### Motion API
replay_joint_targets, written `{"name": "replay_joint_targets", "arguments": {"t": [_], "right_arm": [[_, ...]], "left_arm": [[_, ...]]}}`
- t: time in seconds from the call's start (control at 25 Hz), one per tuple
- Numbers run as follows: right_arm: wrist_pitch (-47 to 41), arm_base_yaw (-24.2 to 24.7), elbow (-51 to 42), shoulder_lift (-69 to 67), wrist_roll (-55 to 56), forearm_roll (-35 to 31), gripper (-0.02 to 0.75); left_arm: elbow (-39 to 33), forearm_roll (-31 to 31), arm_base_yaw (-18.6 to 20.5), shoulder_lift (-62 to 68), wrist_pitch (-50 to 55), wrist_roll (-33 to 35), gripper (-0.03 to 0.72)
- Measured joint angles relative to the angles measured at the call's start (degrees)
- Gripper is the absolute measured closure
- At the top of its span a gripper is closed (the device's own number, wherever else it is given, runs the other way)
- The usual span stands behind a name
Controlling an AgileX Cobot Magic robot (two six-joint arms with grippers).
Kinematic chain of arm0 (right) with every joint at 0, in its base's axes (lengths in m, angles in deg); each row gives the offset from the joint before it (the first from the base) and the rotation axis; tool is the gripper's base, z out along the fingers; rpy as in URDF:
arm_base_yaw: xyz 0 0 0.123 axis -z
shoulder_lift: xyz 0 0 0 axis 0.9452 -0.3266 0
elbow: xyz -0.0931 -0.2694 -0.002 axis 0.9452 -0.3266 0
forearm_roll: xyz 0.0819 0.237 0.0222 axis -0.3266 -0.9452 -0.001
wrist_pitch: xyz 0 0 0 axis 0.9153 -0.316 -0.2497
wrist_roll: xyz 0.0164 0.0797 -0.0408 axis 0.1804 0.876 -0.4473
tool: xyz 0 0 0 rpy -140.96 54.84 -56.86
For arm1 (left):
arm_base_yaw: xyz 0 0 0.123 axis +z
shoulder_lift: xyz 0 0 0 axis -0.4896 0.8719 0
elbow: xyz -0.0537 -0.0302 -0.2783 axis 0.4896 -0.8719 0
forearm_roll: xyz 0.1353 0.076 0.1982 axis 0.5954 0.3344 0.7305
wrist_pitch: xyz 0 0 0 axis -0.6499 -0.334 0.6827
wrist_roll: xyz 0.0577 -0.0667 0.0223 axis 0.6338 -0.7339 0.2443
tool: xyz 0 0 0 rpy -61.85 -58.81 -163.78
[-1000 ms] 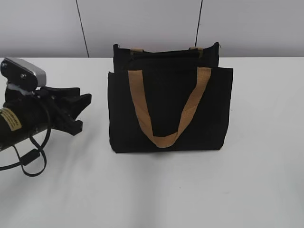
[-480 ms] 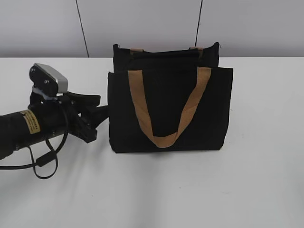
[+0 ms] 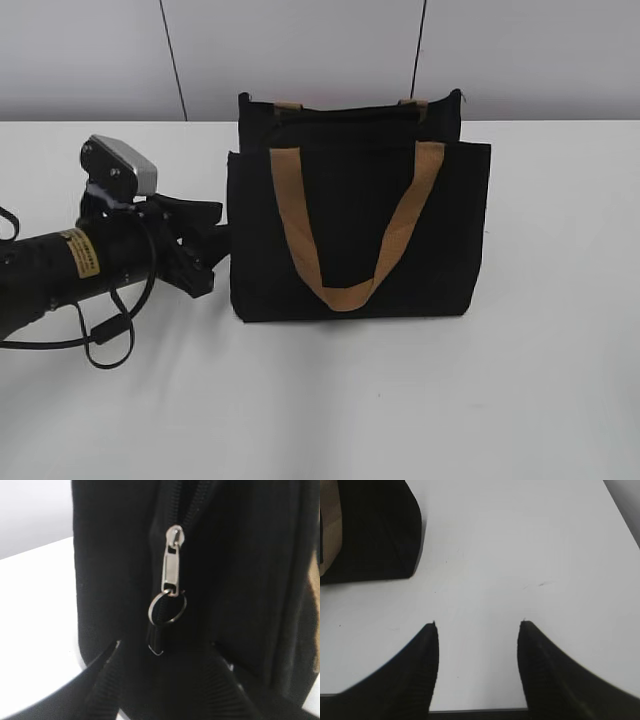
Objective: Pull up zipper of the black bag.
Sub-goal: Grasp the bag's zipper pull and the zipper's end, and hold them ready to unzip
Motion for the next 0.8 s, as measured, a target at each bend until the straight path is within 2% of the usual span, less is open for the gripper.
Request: {"name": "replay_joint_targets", "arguments": {"t": [0.8], "right_arm": [[0.00,0.00,0.00,0.00,0.00,0.00,0.337]], "left_arm": [[7.22,2.49,0.00,7.53,2.37,-0.05,0.326]]}}
